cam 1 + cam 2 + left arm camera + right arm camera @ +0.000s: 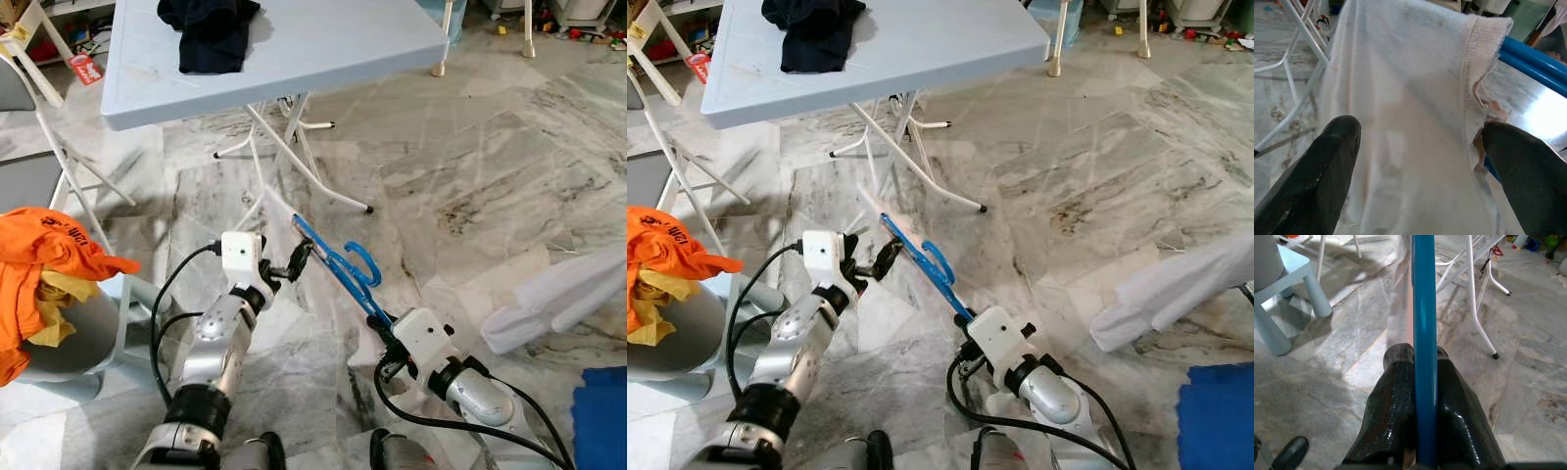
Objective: Hang hanger
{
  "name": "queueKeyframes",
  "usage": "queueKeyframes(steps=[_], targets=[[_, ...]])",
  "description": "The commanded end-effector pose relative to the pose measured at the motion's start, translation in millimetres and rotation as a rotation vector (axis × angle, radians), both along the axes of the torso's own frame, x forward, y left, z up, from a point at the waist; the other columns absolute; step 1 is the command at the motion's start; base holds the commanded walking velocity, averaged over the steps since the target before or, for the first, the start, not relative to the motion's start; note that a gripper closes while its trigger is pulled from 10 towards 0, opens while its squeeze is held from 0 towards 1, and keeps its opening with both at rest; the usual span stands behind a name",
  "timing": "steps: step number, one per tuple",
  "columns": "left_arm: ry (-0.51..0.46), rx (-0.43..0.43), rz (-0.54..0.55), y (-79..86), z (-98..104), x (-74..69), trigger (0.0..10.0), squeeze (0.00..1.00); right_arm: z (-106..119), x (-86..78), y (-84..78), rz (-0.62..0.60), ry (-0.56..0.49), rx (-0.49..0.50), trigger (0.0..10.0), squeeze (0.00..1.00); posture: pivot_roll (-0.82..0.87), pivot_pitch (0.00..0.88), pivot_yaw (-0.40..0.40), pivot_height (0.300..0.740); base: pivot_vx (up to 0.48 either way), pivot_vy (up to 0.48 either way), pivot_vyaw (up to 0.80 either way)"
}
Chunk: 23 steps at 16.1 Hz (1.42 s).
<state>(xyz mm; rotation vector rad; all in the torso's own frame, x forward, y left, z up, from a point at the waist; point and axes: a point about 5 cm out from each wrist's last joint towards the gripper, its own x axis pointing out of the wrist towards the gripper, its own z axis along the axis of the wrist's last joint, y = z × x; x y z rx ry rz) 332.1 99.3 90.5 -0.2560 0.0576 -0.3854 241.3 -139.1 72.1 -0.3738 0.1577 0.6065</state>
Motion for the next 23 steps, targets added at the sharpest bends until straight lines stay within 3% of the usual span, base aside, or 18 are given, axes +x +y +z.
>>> queueKeyframes(steps=[1,6,10,12,18,19,21,22,23], targets=[[0.016,-0.003,0.011,-0.2,-2.7,0.5,10.0,0.0,7.7,-1.3,3.0,0.02,-0.025,0.023,10.0,0.0,-0.15,0.208,0.075,0.74,0.0,0.0,0.0],[0.011,-0.008,0.011,-2.4,0.6,6.3,10.0,0.0,7.7,-3.0,1.1,0.019,-0.017,0.022,10.0,0.0,-0.16,0.206,0.079,0.74,0.0,0.0,0.0],[-0.013,0.036,0.079,15.3,5.9,14.7,10.0,0.0,6.4,-3.2,-1.1,0.009,-0.014,0.012,10.0,0.0,-0.16,0.203,0.08,0.74,0.0,0.0,0.0],[-0.045,0.075,0.046,14.5,7.6,13.0,10.0,0.0,7.5,4.8,-5.7,-0.044,-0.028,0.0,10.0,0.0,-0.15,0.201,0.078,0.74,0.0,0.0,0.0],[-0.056,0.128,0.06,23.6,4.5,12.3,10.0,0.0,2.9,5.9,-8.6,-0.086,-0.019,-0.021,10.0,0.0,-0.15,0.206,0.078,0.74,0.0,0.0,0.0],[-0.052,0.129,0.062,25.0,4.5,13.3,9.4,0.0,3.3,5.7,-7.6,-0.08,-0.019,-0.017,10.0,0.0,-0.15,0.207,0.079,0.74,0.0,0.0,0.0],[-0.047,0.132,0.065,26.2,4.9,15.8,0.7,0.0,4.2,4.8,-4.1,-0.067,-0.02,-0.008,10.0,0.0,-0.15,0.207,0.08,0.74,0.0,0.0,0.0],[-0.044,0.129,0.064,26.2,4.7,16.6,0.0,0.0,4.5,4.5,-2.8,-0.066,-0.021,-0.003,10.0,0.0,-0.15,0.206,0.084,0.74,0.0,0.0,0.0],[-0.042,0.128,0.064,26.3,4.5,16.8,0.0,0.0,4.7,4.2,-2.7,-0.066,-0.021,-0.001,10.0,0.0,-0.15,0.206,0.084,0.74,0.0,0.0,0.0]])
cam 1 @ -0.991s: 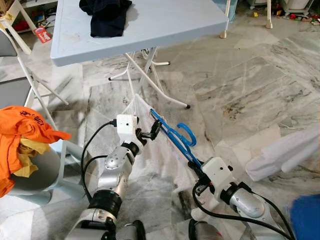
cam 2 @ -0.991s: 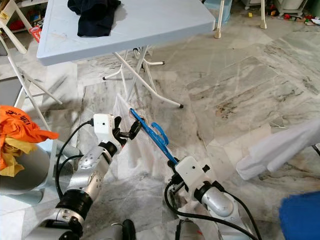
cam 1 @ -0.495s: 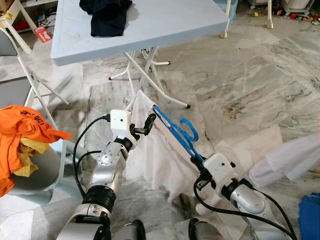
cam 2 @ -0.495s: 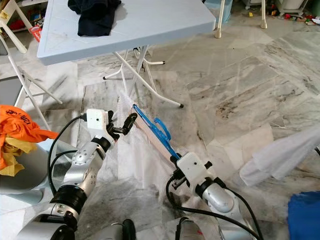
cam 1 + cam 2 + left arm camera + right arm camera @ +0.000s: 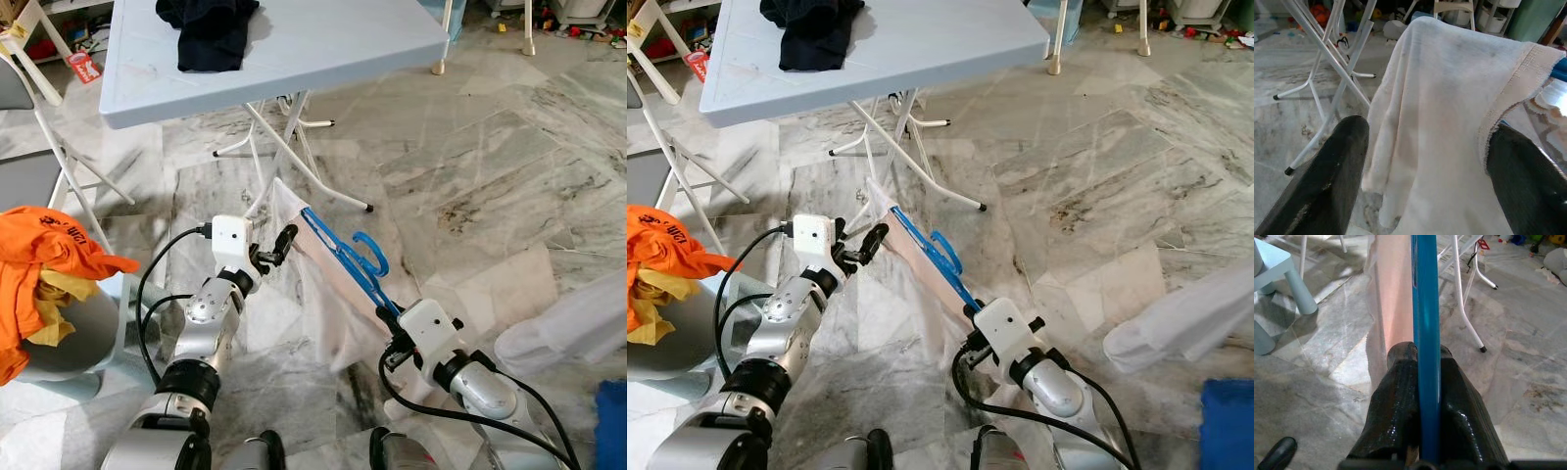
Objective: Hang hanger
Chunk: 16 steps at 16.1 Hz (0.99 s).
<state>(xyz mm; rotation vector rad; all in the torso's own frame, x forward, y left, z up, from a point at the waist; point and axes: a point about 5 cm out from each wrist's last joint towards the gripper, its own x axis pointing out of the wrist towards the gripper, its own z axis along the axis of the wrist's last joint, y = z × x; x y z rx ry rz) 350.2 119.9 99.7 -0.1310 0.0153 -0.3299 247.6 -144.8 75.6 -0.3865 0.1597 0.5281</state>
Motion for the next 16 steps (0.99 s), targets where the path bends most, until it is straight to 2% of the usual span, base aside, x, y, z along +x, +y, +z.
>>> queueKeyframes(steps=[1,7,10,16], targets=[[0.017,0.01,0.005,5.7,-4.9,-1.2,0.0,0.0,1.2,-2.7,3.0,0.01,-0.004,0.015,10.0,0.0,-0.15,0.206,0.085,0.74,0.0,0.0,0.0],[0.019,0.02,0.005,6.7,-5.9,0.4,0.0,0.0,2.7,-9.7,12.3,0.096,0.018,0.047,10.0,0.0,-0.16,0.204,0.087,0.74,0.0,0.0,0.0],[0.015,0.031,0.008,8.2,-6.6,0.6,0.0,0.0,2.6,-9.8,11.7,0.093,0.02,0.042,10.0,0.0,-0.16,0.204,0.087,0.74,0.0,0.0,0.0],[0.01,0.043,0.018,11.1,-7.1,0.6,0.0,0.0,-13.5,-14.2,6.9,0.092,0.099,-0.022,10.0,0.0,-0.15,0.206,0.084,0.74,0.0,0.0,0.0]])
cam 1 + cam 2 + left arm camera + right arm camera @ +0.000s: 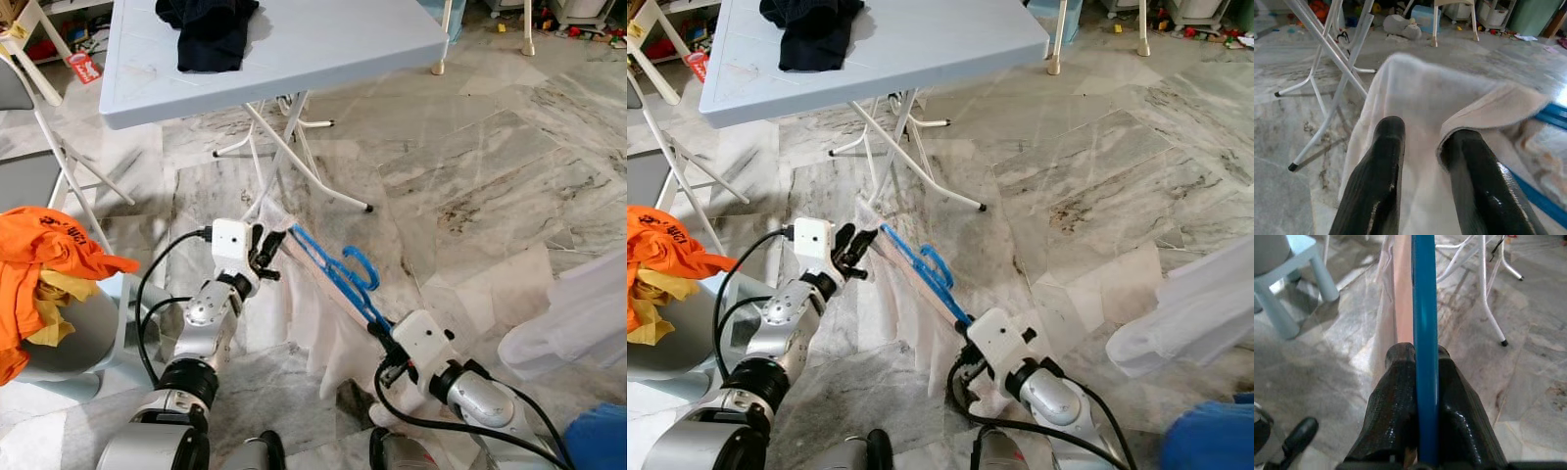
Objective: Hang hanger
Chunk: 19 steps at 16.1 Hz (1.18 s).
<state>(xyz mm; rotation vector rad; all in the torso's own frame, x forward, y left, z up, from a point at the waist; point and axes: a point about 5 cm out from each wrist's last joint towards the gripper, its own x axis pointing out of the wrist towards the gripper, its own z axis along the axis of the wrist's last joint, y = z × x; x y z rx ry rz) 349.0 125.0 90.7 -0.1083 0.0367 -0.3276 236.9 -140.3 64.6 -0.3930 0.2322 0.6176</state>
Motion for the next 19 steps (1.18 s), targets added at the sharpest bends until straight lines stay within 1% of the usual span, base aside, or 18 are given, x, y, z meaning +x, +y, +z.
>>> queueKeyframes(steps=[1,2,4,5,8,10,11,12,13,14,15,17,18,19], targets=[[-0.008,0.018,0.02,6.4,1.9,1.8,0.0,0.0,-5.8,-4.8,0.3,0.019,0.023,-0.024,10.0,0.0,-0.15,0.206,0.084,0.74,0.0,0.0,0.0],[-0.009,0.02,0.024,7.4,2.1,2.1,0.0,0.0,-9.3,-6.8,-1.7,0.028,0.034,-0.051,10.0,0.0,-0.15,0.206,0.085,0.74,0.0,0.0,0.0],[-0.011,0.023,0.027,8.2,2.4,2.3,0.0,0.0,-11.0,-7.5,-2.8,0.026,0.042,-0.059,10.0,0.0,-0.15,0.206,0.083,0.74,0.0,0.0,0.0],[-0.013,0.028,0.035,10.0,2.9,2.9,0.0,0.0,-16.3,-9.9,-5.9,0.035,0.059,-0.101,10.0,0.0,-0.15,0.206,0.084,0.74,0.0,0.0,0.0],[-0.016,0.04,0.055,15.7,5.6,5.4,0.0,0.0,-22.7,-12.8,-13.1,0.046,0.069,-0.166,10.0,0.0,-0.15,0.21,0.08,0.74,0.0,0.0,0.0],[-0.019,0.048,0.075,21.9,8.3,7.5,0.0,0.0,-26.7,-15.3,-19.8,0.065,0.075,-0.229,10.0,0.0,-0.15,0.211,0.08,0.74,0.0,0.0,0.0],[-0.019,0.057,0.091,28.2,9.7,8.7,0.0,0.0,-32.3,-16.3,-32.1,0.054,0.094,-0.293,10.0,0.0,-0.15,0.211,0.079,0.74,0.0,0.0,0.0],[-0.018,0.059,0.093,28.8,9.6,8.7,0.0,0.0,-32.7,-16.1,-34.3,0.051,0.095,-0.301,10.0,0.0,-0.15,0.211,0.079,0.74,0.0,0.0,0.0],[-0.013,0.07,0.105,32.2,8.5,8.4,0.0,0.0,-34.1,-14.9,-44.5,0.027,0.105,-0.329,10.0,0.0,-0.15,0.212,0.079,0.74,0.0,0.0,0.0],[-0.012,0.071,0.108,33.0,8.3,8.3,0.0,0.0,-34.5,-14.8,-47.0,0.023,0.109,-0.335,10.0,0.0,-0.15,0.212,0.079,0.74,0.0,0.0,0.0],[-0.012,0.074,0.115,35.0,8.1,8.2,0.0,0.0,-35.5,-14.9,-57.2,0.013,0.114,-0.381,10.0,0.0,-0.15,0.212,0.078,0.74,0.0,0.0,0.0],[-0.009,0.082,0.131,39.1,7.6,8.3,0.0,0.0,-38.1,-16.7,-80.4,-0.016,0.156,-0.458,10.0,0.0,-0.15,0.216,0.075,0.74,0.0,0.0,0.0],[-0.008,0.082,0.132,39.5,7.5,8.2,0.0,0.0,-38.8,-15.7,-93.4,-0.042,0.169,-0.525,10.0,0.0,-0.15,0.216,0.075,0.74,0.0,0.0,0.0],[-0.006,0.081,0.127,38.5,7.1,8.1,0.0,0.0,-36.8,-12.8,-97.5,-0.07,0.17,-0.536,10.0,0.0,-0.15,0.217,0.076,0.74,0.0,0.0,0.0]])
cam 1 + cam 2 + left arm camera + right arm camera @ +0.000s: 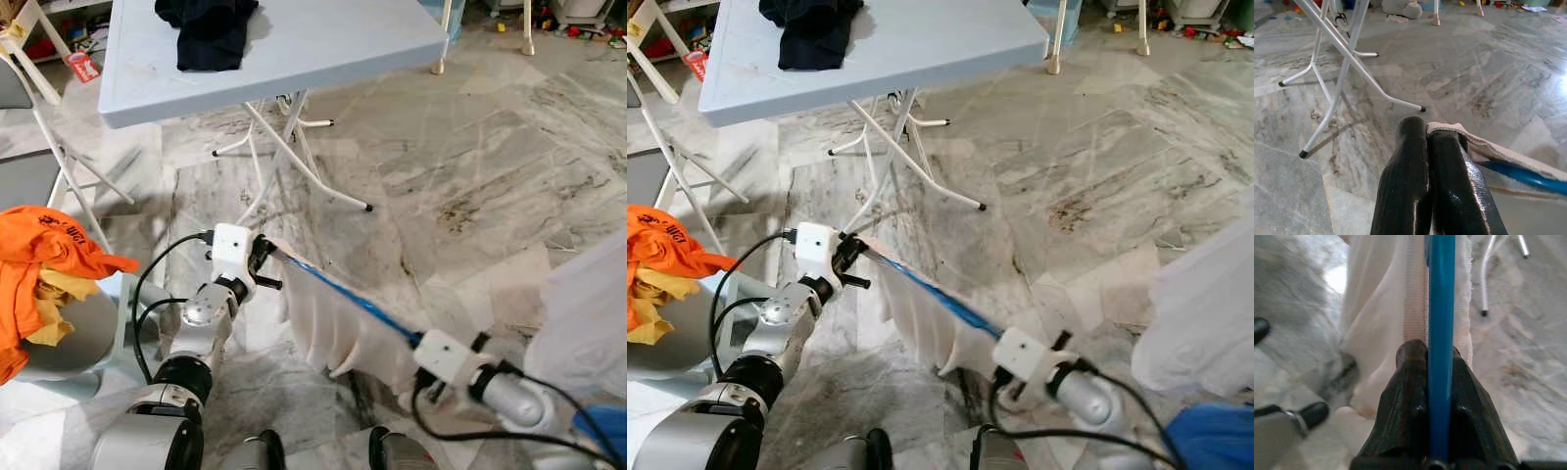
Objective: Hang hanger
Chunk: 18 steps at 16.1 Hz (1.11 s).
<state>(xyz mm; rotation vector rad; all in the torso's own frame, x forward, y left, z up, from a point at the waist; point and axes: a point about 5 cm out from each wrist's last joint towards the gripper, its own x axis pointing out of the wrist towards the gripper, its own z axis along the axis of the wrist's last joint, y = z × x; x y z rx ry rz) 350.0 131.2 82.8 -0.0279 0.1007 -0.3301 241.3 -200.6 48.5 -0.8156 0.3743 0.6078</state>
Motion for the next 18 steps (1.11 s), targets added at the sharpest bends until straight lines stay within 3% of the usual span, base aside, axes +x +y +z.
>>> queueKeyframes(steps=[1,4,5,9,11,13,16,18], targets=[[-0.061,-0.005,0.13,31.8,14.8,7.0,0.0,0.0,-20.1,-16.4,-37.2,-0.144,0.124,-0.1,10.0,0.0,-0.15,0.217,0.076,0.74,0.0,0.0,0.0],[-0.037,-0.001,0.111,24.2,5.8,2.2,0.0,0.0,-18.0,-9.6,-23.5,-0.197,0.113,-0.013,10.0,0.0,-0.15,0.221,0.075,0.74,0.0,0.0,0.0],[-0.012,0.014,0.108,24.7,-1.9,-2.0,0.0,0.0,-8.3,-3.7,-16.2,-0.198,0.055,0.061,10.0,0.0,-0.15,0.225,0.076,0.74,0.0,0.0,0.0],[0.036,0.045,0.126,33.5,-13.2,-7.6,0.0,0.0,22.9,10.1,-15.7,-0.184,-0.087,0.182,10.0,0.0,-0.16,0.227,0.078,0.74,0.0,0.0,0.0],[0.048,0.042,0.143,36.3,-14.1,-7.4,0.0,0.0,31.7,11.4,-13.7,-0.137,-0.109,0.229,10.0,0.0,-0.15,0.225,0.079,0.74,0.0,0.0,0.0],[0.033,0.037,0.146,36.5,-10.4,-5.5,0.0,0.0,22.6,2.5,-16.9,-0.045,-0.039,0.138,10.0,0.0,-0.15,0.222,0.082,0.74,0.0,0.0,0.0],[0.005,0.032,0.154,36.8,-1.1,0.7,0.0,0.0,8.1,-13.0,-30.3,0.128,0.065,-0.083,10.0,0.0,-0.15,0.218,0.085,0.74,0.0,0.0,0.0],[0.009,0.036,0.156,37.8,-0.7,1.4,0.0,0.0,10.3,-14.2,-39.7,0.16,0.073,-0.144,10.0,0.0,-0.15,0.215,0.085,0.74,0.0,0.0,0.0]])
